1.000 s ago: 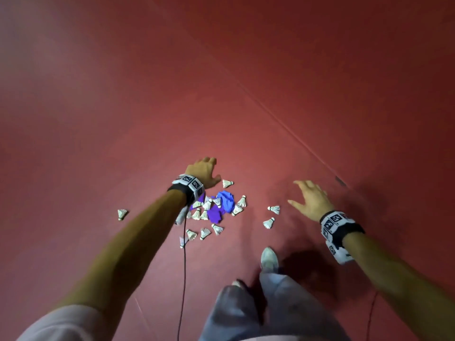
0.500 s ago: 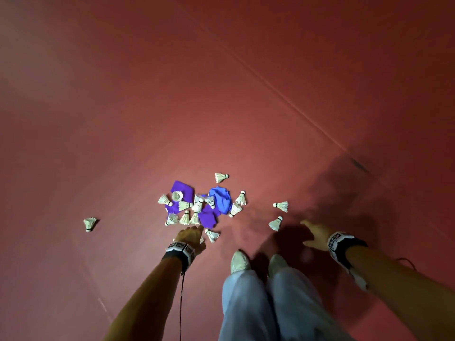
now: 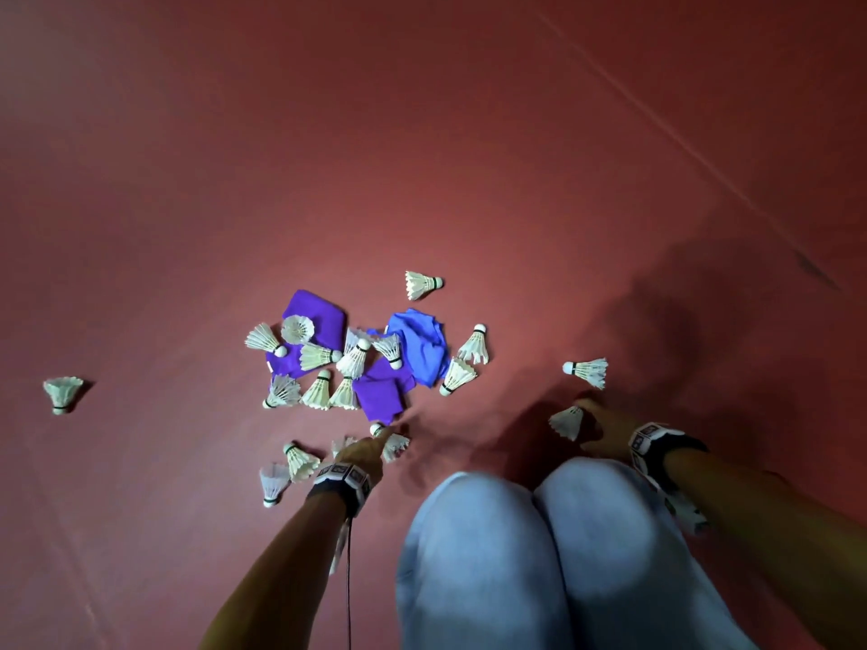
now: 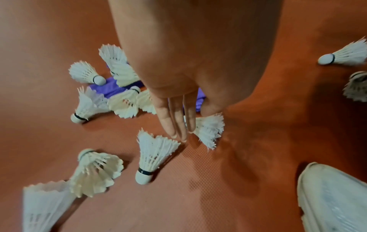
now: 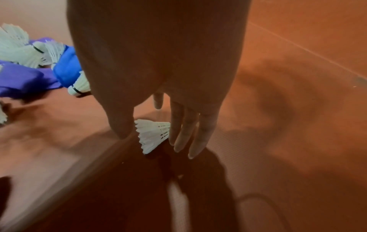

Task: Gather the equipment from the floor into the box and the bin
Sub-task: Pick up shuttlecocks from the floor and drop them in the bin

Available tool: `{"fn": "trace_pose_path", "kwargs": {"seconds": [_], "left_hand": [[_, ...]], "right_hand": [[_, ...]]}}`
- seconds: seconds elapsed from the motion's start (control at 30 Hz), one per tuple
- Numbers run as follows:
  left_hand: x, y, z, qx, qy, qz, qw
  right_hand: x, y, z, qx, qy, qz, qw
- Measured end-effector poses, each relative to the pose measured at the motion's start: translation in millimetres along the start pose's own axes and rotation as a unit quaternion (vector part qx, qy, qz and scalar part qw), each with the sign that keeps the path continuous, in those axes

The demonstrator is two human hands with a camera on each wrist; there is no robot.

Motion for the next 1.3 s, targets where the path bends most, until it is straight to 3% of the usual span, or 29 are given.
{"fn": "trace_pose_path", "kwargs": {"seconds": [0.1,0.23,0.37,0.47,0.5,0.63,0.77,0.9,1.0,1.17,1.3], "left_hand": [[29,23,0,-0.040,0.004,0.012,0.999],[37,30,-5,-0.076,0.003,-0.001,0.997],[21,22,-5,-0.068,-0.019,-0.001,0.998],[-9,7,0,-0.070,-0.031,-0.027,0.997],[-27,-4,0,-0.077,-0.030,-0.036,0.996],[-111,-56,2,-0.070,-0.041,-0.060,0.995],[-189,-113,7,-0.097,-0.024,-0.074,0.992],[-280,-189,1,-0.113,0.045,-0.094,0.988],[-356,-254,-10,-0.150,0.062,-0.127,0.979],[-490,-348,-37,-0.284,0.148,-0.175,0.931],[-594,-411,-50,-0.373,0.226,-0.241,0.867]], "right_hand": [[33,11,-20,-0.013,-0.009,0.014,1.000],[36,3,2,-0.030,-0.004,0.018,0.999],[21,-5,11,-0.101,-0.022,0.019,0.994],[0,-14,26,-0.059,0.013,-0.030,0.998],[-12,-19,35,-0.083,0.003,-0.057,0.995],[-77,-46,80,0.016,0.037,-0.169,0.985],[-156,-88,144,0.084,0.038,-0.216,0.972],[-237,-144,214,0.152,0.019,-0.290,0.945],[-303,-190,265,0.206,-0.017,-0.355,0.912],[-420,-270,356,0.280,-0.033,-0.438,0.854],[-501,-321,406,0.300,-0.071,-0.496,0.812]]}}
Point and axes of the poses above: each hand's wrist, its own x-axis towards the middle knuckle, its own y-axis out of the palm, z = x × y, the point moved 1 cm from there along x, towards the middle knuckle, and after that the axes turned 14 degrees about -y, right-handed, at the moved point
